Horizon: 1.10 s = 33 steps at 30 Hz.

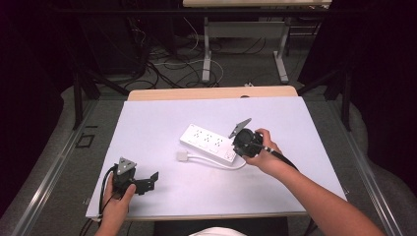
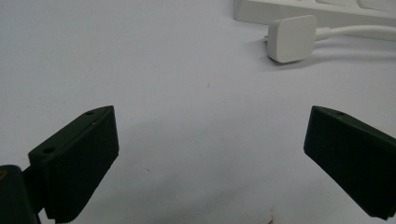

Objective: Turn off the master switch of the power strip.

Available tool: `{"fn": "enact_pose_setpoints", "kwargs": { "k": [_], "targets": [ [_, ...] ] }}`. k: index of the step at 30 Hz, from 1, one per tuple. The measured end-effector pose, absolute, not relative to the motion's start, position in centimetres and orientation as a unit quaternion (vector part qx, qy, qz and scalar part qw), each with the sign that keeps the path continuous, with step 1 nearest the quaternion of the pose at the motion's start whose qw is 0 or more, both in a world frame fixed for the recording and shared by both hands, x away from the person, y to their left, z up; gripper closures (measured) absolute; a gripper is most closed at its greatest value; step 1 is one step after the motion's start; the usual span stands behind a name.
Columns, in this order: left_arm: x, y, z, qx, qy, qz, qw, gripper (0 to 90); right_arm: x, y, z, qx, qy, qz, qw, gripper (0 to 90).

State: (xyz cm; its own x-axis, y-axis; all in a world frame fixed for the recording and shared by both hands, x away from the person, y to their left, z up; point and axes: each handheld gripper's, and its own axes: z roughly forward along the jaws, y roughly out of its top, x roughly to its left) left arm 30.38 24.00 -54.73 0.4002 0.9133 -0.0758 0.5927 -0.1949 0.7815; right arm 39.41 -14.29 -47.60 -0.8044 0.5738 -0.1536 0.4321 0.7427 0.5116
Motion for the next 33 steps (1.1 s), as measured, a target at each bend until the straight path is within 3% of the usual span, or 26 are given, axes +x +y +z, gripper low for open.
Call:
{"fn": "enact_pose_setpoints", "kwargs": {
  "k": [33],
  "targets": [
    [30.4, 24.1, -54.8, 0.741, 0.508, 0.207, 0.388, 3.3, 42.0, -11.6, -50.6, 0.285, 0.932, 0.192, 0.113, 90.0]
  ]
}}
